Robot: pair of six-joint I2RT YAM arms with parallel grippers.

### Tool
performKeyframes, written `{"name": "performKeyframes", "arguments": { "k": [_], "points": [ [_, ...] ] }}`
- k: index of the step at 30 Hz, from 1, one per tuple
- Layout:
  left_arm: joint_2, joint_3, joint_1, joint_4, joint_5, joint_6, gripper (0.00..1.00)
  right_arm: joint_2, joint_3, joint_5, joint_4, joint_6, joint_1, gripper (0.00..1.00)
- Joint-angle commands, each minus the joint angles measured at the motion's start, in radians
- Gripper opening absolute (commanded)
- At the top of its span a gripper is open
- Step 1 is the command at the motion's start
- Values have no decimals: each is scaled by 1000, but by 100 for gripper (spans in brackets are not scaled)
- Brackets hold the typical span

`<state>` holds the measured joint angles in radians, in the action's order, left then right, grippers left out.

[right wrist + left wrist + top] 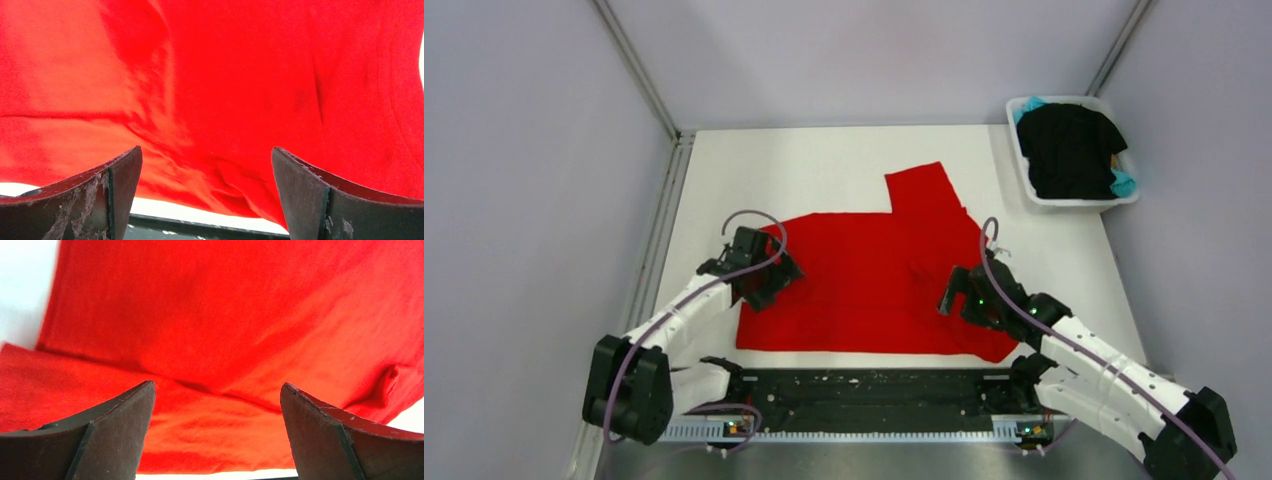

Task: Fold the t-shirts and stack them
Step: Grab the side of the flattened tshirt furthest away from the robot with both arms

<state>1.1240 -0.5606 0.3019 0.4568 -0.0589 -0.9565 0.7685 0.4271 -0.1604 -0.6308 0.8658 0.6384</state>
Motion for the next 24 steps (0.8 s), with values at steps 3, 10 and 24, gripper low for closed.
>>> {"name": "performKeyframes", "arguments": {
  "k": [3, 10, 24],
  "points": [
    [148, -284, -51, 89, 227, 74, 99, 68, 170, -150, 233, -91, 7, 99],
    [427, -524, -267, -4, 169, 202, 99, 156, 201, -171, 346, -172, 6, 99],
    [861, -838, -341, 127, -47, 347, 87, 201, 188, -178, 348, -212, -2, 99]
  ]
}}
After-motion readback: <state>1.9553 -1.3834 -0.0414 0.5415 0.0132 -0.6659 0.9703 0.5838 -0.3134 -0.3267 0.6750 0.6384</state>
